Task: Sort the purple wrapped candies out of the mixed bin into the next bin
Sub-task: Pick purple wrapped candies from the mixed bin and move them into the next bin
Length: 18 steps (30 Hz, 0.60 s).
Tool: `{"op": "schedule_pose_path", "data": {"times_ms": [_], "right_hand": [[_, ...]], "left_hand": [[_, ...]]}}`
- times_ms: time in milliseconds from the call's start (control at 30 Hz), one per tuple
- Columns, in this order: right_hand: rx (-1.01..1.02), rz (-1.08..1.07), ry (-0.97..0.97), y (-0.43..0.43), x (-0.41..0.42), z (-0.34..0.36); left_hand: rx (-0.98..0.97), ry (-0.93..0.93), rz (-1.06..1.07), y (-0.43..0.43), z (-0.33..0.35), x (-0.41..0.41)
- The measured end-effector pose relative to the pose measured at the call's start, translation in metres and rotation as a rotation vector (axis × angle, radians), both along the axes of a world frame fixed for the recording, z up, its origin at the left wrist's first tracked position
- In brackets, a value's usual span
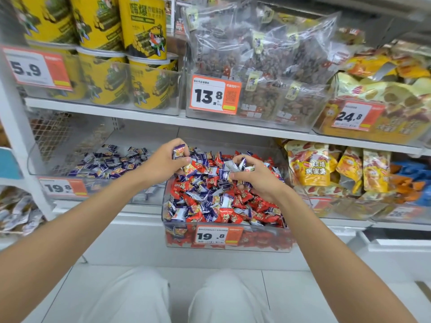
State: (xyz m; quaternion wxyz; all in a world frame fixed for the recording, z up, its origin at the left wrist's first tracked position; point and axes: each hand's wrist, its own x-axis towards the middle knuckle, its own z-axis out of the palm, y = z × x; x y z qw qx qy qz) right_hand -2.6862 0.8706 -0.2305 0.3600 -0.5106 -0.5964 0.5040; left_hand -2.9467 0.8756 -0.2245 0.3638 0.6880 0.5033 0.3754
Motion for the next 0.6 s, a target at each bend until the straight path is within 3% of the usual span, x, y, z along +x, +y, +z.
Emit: {"op": "schedule_pose_path", "data": {"times_ms": [300,600], "right_hand": [[0.166,0.059,-0.194,-0.016,-0.027,0.022],[0.336,0.329,-0.405,0.029,-0.165,0.021]], "left_hand": [[-0.008,-0.118,0.124,-0.002,-0.002,-0.027],[-0.093,-0.138,0.374,0.032,-0.038,-0.142]]}}
